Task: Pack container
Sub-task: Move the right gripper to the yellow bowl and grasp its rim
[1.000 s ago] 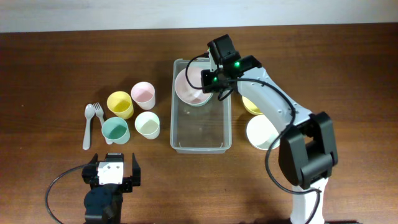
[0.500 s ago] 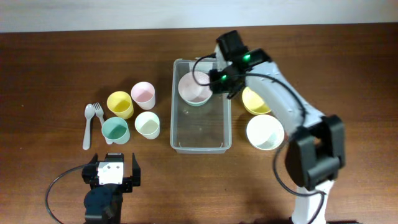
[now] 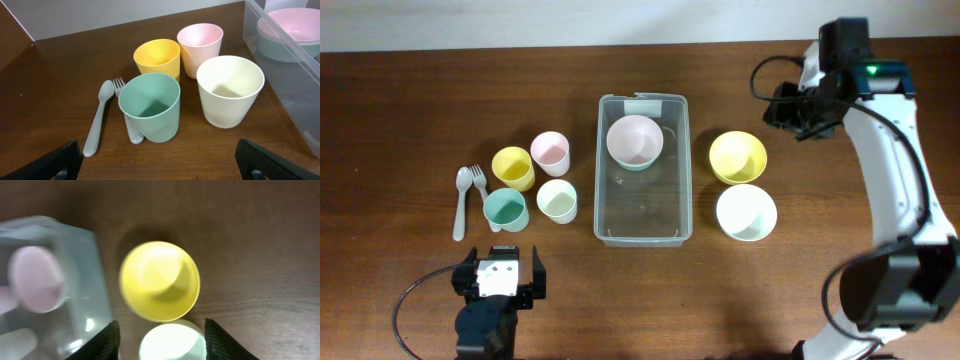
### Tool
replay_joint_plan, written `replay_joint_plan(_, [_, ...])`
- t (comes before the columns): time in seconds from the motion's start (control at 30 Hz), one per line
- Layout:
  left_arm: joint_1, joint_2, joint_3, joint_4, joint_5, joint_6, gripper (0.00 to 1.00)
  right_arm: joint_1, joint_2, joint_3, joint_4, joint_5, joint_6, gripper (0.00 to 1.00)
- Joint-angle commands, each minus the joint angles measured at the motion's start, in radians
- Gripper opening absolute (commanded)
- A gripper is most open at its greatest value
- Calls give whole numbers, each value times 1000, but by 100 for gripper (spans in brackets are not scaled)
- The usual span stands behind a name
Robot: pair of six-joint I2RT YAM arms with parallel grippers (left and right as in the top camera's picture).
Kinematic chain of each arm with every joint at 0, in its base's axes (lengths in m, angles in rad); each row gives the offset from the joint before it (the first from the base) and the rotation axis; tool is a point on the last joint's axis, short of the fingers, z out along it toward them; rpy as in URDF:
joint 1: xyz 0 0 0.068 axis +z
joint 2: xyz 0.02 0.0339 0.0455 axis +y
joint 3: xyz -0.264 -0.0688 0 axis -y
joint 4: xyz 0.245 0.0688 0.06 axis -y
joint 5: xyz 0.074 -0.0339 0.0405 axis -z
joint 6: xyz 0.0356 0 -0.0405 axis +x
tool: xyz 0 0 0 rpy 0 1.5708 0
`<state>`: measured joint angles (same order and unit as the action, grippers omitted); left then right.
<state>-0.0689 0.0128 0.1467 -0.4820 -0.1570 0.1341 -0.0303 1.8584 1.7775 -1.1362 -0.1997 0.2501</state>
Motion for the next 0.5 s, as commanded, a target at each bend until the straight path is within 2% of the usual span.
replay_joint_plan(0.0, [6,-8,-10,3,7,-8,100,-4,83,-98,58,2,-6,50])
replay_joint_plan(0.13, [6,-8,-10,3,7,-8,100,-5,159,-174,150,2,-6,50])
replay_joint_plan(0.3, [6,-8,-10,3,7,-8,100,-18,229,-205,176,2,14,50])
replay_joint_plan(0.37, [6,-8,-10,3,7,-8,100,-30,244,-214,184,-4,24,44])
replay_joint_plan(0.47, [6,-8,-10,3,7,-8,100,-39,261,-227,200,-28,21,31])
